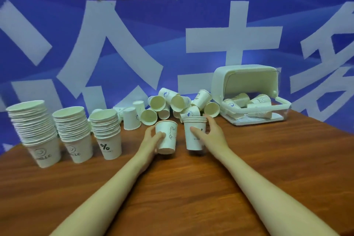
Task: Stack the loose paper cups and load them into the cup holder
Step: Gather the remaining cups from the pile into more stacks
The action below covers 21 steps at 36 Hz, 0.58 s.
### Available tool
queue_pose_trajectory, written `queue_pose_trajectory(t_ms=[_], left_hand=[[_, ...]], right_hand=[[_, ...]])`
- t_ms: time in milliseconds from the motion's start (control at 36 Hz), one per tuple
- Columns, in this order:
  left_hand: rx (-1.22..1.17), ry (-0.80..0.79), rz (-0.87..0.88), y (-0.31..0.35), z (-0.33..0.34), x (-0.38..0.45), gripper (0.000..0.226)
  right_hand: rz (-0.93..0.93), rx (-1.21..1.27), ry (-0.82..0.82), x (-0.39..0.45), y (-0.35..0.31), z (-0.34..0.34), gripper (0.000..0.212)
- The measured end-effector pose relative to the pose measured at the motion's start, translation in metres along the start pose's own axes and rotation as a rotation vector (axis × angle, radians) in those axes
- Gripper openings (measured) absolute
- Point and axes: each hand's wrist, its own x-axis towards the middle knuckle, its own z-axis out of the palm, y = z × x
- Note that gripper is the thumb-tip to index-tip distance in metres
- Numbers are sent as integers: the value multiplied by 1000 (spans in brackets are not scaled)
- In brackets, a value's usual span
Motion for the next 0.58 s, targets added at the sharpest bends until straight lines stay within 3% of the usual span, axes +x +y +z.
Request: queue_pose_trajectory(t_ms=[250,417,583], left_hand=[[-195,98,244,30,-6,-23,57],[-95,210,534,43,-12,-30,75],[-29,111,603,36,-9,-35,70]], right_hand=[[-135,-111,-176,-20,-4,8,73],[-160,-66,-320,-27,-9,20,83],[-238,9,-428,-36,-17,28,70]])
